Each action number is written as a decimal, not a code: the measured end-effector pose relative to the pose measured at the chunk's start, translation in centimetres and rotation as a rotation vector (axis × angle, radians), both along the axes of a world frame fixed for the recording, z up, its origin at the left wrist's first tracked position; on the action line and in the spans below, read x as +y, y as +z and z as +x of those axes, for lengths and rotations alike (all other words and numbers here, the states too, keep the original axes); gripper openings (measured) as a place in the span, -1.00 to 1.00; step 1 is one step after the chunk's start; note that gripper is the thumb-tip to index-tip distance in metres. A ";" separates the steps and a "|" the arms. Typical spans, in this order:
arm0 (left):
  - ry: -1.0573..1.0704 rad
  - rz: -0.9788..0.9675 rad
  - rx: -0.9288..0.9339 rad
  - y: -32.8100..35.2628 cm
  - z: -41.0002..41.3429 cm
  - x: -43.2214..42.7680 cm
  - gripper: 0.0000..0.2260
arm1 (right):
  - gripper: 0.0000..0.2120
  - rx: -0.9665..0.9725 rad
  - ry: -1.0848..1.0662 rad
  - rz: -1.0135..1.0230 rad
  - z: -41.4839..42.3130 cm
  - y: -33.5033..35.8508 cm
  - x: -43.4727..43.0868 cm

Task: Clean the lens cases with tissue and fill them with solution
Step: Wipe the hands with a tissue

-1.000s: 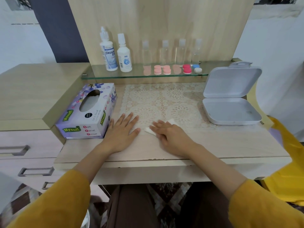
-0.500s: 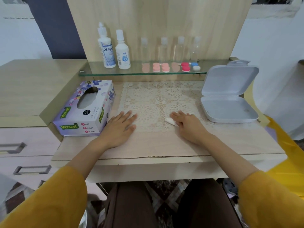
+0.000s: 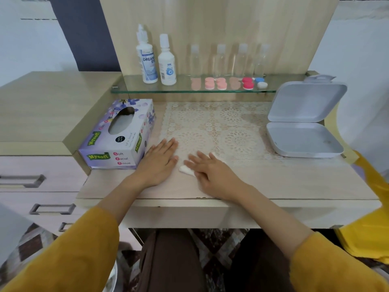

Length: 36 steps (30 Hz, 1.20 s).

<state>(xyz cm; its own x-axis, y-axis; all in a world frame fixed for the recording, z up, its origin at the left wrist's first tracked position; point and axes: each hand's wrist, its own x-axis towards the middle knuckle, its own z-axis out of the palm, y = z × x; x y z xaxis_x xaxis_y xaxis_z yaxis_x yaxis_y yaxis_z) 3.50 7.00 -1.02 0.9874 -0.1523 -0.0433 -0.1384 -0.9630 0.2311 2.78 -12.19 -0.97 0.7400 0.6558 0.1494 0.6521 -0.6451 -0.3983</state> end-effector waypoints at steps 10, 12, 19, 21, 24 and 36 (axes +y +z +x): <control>-0.008 -0.007 -0.004 0.0 -0.1 0.0 -0.55 | -0.59 0.041 -0.147 -0.042 -1.6 0.4 -9.4; -0.007 0.001 -0.004 0.0 0.0 0.0 -0.55 | -0.59 0.042 -0.211 -0.054 -0.8 0.6 -10.0; -0.011 0.004 -0.004 -0.2 -0.1 0.0 -0.55 | -0.64 0.000 -0.414 -0.120 3.9 1.4 -8.4; -0.008 0.001 -0.010 -0.2 -0.1 0.0 -0.55 | -0.66 -0.002 -0.427 -0.142 5.2 1.5 -7.3; -0.006 0.005 -0.023 -0.2 -0.1 -0.2 -0.55 | -0.68 -0.029 -0.395 -0.166 6.1 1.9 -4.7; 0.000 0.009 -0.012 0.0 -0.2 -0.1 -0.56 | -0.54 -0.013 0.059 -0.065 0.5 -0.1 1.4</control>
